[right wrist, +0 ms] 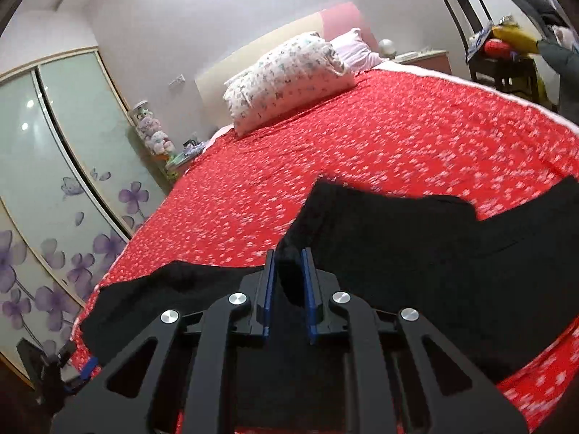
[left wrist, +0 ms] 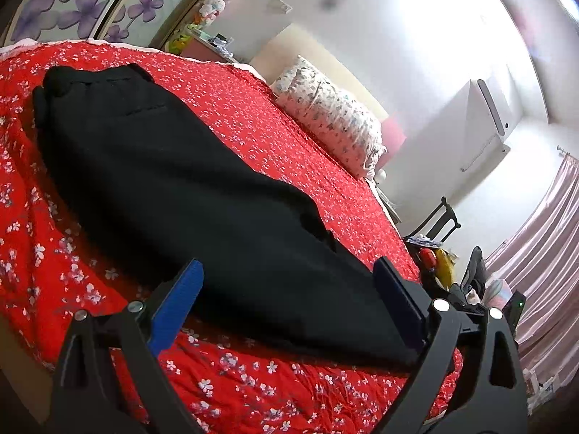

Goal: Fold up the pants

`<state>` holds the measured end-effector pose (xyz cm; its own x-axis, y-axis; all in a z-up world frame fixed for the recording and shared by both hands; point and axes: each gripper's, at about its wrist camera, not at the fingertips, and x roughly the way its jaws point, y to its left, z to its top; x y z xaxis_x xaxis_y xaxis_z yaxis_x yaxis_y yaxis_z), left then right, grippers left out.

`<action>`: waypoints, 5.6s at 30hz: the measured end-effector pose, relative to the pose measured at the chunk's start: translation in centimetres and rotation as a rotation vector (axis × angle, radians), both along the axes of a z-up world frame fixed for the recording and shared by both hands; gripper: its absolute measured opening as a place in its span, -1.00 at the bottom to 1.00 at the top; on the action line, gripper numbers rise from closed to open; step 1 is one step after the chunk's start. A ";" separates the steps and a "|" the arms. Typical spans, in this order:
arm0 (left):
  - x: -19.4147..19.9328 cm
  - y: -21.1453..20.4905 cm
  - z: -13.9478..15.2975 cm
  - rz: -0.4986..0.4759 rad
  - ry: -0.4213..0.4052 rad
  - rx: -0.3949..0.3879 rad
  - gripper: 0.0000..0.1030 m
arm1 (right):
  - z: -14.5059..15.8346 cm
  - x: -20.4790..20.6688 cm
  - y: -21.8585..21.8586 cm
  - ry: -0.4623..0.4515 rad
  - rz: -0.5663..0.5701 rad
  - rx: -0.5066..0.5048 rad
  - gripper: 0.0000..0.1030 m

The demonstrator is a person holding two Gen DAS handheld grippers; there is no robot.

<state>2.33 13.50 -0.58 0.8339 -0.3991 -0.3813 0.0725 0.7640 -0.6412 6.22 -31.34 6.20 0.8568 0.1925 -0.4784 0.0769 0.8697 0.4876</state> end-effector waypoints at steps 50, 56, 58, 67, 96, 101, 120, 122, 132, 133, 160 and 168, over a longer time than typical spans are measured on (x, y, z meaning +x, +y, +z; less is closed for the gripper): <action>0.5 -1.0 -0.2 -0.024 0.020 -0.009 0.85 | -11.6 -13.8 -28.0 0.157 -0.765 0.599 -0.21; 0.7 -1.0 -0.2 -0.022 0.021 -0.017 0.85 | -8.6 -13.0 -26.6 0.108 -0.707 0.381 -0.61; 0.7 -1.0 -0.3 -0.023 0.022 -0.019 0.85 | -8.0 -12.9 -26.2 0.092 -0.696 0.341 -0.61; 0.7 -1.0 -0.5 -0.023 0.024 -0.021 0.85 | -10.5 -12.5 -27.5 0.163 -0.704 0.437 -0.38; 0.4 0.9 -0.9 -0.022 0.016 -0.117 0.87 | 3.3 4.1 -0.3 0.031 0.078 0.278 -0.64; 0.4 1.3 -1.0 -0.024 0.012 -0.123 0.87 | -0.7 7.1 8.3 0.209 0.228 0.177 -0.64; 0.0 2.0 -0.8 -0.026 0.000 -0.150 0.88 | -3.5 5.9 19.9 0.250 0.412 0.037 -0.63; 0.0 1.9 -0.9 -0.028 0.004 -0.151 0.88 | -4.1 5.8 20.5 0.264 0.425 -0.022 -0.63; 0.0 1.5 -0.5 -0.026 0.001 -0.129 0.89 | -2.8 2.9 22.6 0.150 0.556 -0.109 0.25; 0.0 1.5 -0.5 -0.026 0.003 -0.129 0.89 | -3.0 3.1 21.5 0.149 0.533 -0.017 0.25; 2.6 16.0 -1.4 0.199 0.201 -0.447 0.90 | -5.5 -1.9 12.0 0.039 0.665 0.434 0.58; 4.1 19.5 -1.5 0.307 0.239 -0.441 0.90 | -5.5 -1.7 12.5 0.047 0.696 0.428 0.59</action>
